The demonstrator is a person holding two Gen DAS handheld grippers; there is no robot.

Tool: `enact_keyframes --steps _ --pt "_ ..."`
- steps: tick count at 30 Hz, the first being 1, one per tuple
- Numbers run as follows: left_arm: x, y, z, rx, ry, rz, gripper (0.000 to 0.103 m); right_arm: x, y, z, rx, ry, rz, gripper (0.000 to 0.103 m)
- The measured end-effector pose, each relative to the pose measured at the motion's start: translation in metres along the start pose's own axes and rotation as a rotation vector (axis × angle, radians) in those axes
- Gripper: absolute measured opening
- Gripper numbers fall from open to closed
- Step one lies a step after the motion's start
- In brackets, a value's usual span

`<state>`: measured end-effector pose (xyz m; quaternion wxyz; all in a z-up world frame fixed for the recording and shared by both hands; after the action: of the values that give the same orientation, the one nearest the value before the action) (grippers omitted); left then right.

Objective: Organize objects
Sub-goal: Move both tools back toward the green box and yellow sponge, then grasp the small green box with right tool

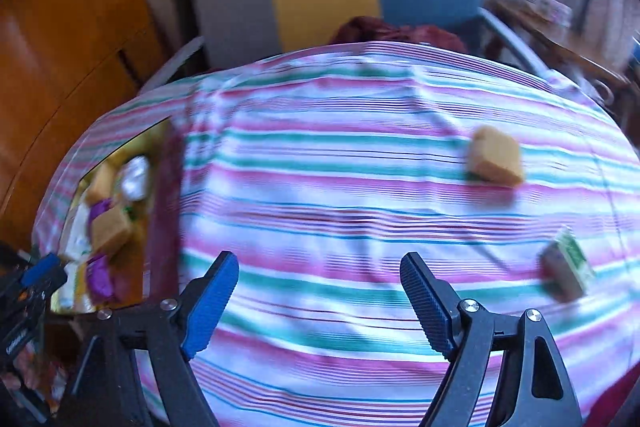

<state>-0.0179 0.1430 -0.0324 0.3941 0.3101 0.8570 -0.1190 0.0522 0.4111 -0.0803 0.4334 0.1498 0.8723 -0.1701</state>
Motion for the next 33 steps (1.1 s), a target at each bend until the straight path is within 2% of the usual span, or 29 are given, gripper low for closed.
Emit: enact_keyframes --steps 7,15,20,22,26,33 --pt "0.008 0.029 -0.004 0.066 -0.016 0.033 0.033 -0.011 0.067 -0.002 0.117 0.010 0.089 0.088" --pt "0.020 0.053 -0.012 0.118 -0.031 0.073 0.033 -0.014 0.125 -0.005 0.171 -0.012 0.177 0.093" --pt "0.029 0.067 -0.013 0.137 -0.050 0.098 0.033 -0.010 0.147 -0.008 0.110 -0.065 0.208 0.096" --pt "0.031 0.070 -0.013 0.141 -0.056 0.107 0.033 -0.008 0.155 -0.009 0.069 -0.087 0.228 0.100" --pt "0.036 0.077 -0.015 0.146 -0.067 0.127 0.033 -0.004 0.166 -0.009 0.003 -0.135 0.267 0.101" --pt "0.043 0.095 -0.023 0.160 -0.082 0.163 0.033 0.021 0.184 -0.006 -0.020 -0.216 0.308 0.101"
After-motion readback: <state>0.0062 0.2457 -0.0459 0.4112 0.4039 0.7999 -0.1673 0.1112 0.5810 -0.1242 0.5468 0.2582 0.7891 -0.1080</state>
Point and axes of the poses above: each gripper's, at about its wrist camera, not at the fingertips, and x roughly the way its jaws point, y to its right, z to its underside, the point moved 3 cm from there along x, roughly the way its jaws point, and after that the axes turned 1 degree about -x, right-handed, at the moved point
